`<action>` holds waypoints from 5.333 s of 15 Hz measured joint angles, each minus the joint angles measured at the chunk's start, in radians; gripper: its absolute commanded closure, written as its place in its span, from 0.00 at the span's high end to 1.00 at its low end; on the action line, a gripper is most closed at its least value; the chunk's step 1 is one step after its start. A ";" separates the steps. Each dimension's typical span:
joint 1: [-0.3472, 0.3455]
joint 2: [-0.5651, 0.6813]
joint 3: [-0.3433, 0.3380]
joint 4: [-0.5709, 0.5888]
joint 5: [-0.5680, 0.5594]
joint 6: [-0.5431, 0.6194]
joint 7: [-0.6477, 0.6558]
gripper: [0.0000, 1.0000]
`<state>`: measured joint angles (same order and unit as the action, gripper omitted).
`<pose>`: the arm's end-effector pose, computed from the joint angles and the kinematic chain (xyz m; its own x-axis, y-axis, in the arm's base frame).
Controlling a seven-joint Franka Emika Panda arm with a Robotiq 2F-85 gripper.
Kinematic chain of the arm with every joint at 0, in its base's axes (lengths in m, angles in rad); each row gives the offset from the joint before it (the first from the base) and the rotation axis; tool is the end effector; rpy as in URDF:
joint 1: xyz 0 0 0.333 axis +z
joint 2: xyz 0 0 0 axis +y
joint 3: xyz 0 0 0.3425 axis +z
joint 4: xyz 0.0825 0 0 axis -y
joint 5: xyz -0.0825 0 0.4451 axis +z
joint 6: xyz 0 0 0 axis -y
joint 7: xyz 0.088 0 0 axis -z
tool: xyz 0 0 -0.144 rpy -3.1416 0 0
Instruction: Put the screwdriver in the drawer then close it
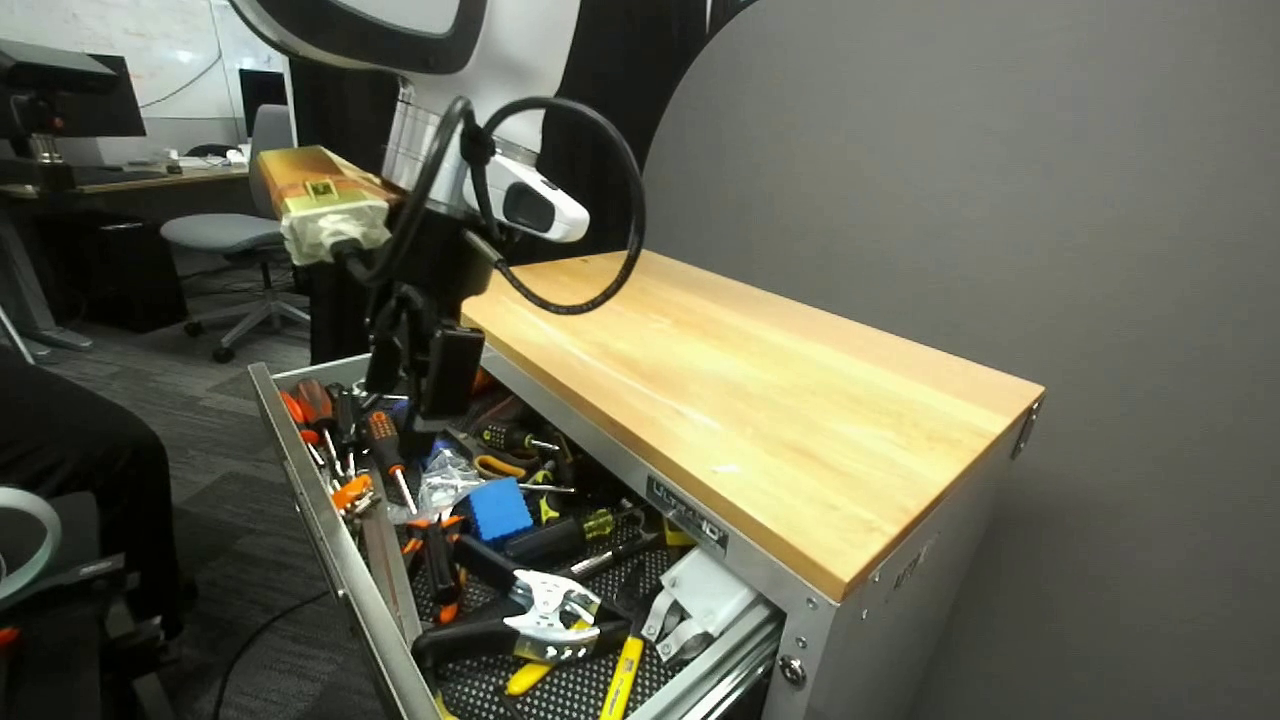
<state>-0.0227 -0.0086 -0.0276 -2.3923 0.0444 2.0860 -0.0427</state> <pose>0.4869 -0.0209 0.2462 0.9560 -0.0272 -0.2921 -0.0417 -0.9982 -0.0432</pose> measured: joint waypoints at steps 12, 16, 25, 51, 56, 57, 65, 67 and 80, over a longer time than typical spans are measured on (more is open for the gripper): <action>-0.093 0.149 -0.099 0.002 -0.116 0.003 0.003 1.00; -0.102 0.190 -0.121 0.002 -0.170 0.002 0.018 0.74; -0.105 0.238 -0.137 0.002 -0.197 0.000 0.029 0.04; -0.104 0.272 0.024 -0.098 0.119 0.630 -0.044 0.03; -0.155 0.306 0.137 -0.105 0.300 0.834 -0.171 0.03; -0.183 0.311 0.176 -0.105 0.347 0.868 -0.209 0.03; -0.541 0.377 0.569 -0.088 0.629 1.067 -0.535 0.03; -0.628 0.409 0.655 -0.085 0.631 1.111 -0.582 0.03; -0.894 0.475 0.909 -0.095 0.612 1.084 -0.700 0.55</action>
<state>-0.9165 0.4659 0.8817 -2.4872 0.6560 3.1696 -0.7428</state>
